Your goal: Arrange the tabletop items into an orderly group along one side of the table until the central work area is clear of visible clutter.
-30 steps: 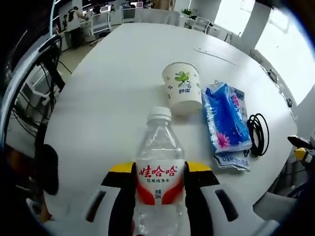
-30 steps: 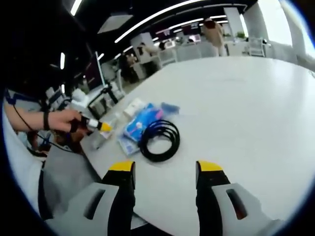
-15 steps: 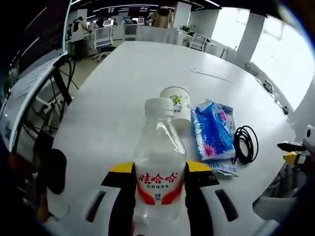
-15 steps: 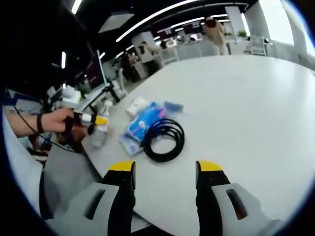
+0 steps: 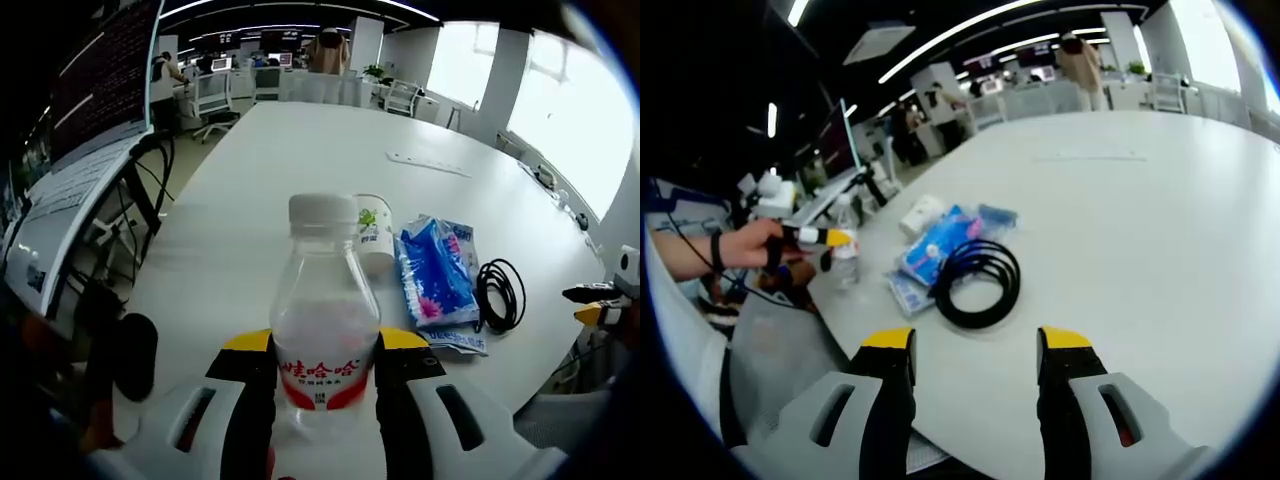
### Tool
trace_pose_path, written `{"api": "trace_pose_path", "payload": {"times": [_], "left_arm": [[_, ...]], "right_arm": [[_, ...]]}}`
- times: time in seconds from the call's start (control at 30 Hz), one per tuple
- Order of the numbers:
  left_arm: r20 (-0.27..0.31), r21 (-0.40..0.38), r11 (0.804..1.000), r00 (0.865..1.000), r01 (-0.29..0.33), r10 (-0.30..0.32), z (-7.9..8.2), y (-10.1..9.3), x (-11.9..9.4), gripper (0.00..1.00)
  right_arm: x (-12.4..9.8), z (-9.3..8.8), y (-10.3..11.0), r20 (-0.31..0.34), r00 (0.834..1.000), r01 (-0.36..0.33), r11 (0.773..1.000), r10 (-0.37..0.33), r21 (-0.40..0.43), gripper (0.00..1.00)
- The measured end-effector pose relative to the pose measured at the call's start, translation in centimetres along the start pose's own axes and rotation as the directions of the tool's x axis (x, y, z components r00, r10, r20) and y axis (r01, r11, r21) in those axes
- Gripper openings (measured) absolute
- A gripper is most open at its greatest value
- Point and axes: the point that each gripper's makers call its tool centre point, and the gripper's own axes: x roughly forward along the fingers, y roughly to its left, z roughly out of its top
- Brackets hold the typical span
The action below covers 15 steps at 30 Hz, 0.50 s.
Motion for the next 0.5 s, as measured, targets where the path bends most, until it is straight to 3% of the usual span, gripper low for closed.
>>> {"api": "trace_pose_path", "payload": {"times": [0.2,0.37,0.5], "left_arm": [[0.033,0.003,1.000,0.999,-0.006,0.006,0.30,-0.17,-0.55,0.37],[0.035,0.033,0.999,0.999,-0.012,0.011,-0.60,-0.19,-0.61,0.37],[0.043,0.089,0.996,0.999,-0.022,0.018,-0.65,-0.44,-0.73,0.37]], "right_arm": [[-0.13,0.01,0.00,0.001,1.000,0.001,1.000,-0.001,-0.004,0.46],[-0.27,-0.15,0.00,-0.004,1.000,0.002,1.000,-0.002,-0.002,0.46],[-0.31,-0.33,0.05,-0.007,1.000,0.003,1.000,-0.003,0.000,0.46]]}}
